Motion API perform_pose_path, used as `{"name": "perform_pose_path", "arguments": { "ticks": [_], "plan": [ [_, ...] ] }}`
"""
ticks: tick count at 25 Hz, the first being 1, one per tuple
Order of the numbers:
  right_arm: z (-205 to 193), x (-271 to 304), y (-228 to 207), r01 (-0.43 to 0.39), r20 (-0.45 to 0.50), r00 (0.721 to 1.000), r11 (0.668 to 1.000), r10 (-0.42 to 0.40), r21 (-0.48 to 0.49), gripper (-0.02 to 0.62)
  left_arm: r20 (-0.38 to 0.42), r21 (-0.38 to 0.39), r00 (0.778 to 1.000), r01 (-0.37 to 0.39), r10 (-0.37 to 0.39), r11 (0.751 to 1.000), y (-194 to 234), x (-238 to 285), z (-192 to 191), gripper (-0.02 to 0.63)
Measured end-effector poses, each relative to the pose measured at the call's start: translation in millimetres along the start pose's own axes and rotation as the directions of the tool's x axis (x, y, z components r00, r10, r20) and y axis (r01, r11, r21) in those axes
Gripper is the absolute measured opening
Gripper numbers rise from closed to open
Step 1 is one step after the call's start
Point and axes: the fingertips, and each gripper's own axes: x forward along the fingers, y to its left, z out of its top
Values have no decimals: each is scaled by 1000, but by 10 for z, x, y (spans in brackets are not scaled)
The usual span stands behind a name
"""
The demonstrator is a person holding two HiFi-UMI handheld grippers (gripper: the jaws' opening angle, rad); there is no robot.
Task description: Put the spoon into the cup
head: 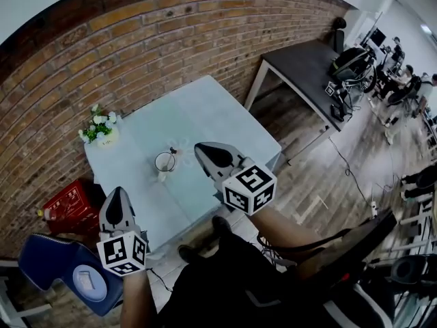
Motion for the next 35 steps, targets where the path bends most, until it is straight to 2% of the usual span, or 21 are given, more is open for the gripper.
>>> {"name": "perform_pose_path", "arguments": {
  "ticks": [7,13,21,35],
  "plan": [
    [111,-105,27,-14,15,1000,1000,14,0,17,20,22,999,-28,27,999,-75,-75,169,9],
    [181,-179,-157,-20,26,999,1000,21,-11,17,20,46,998,-60,60,997,-219,-39,229,8],
    [241,-205,-414,-25,33,999,999,26,-19,17,19,44,996,-93,92,995,-370,60,247,8],
    [268,-29,-527,-63,39,997,998,64,-30,15,21,45,989,-145,144,988,-351,186,262,8]
  ]
}}
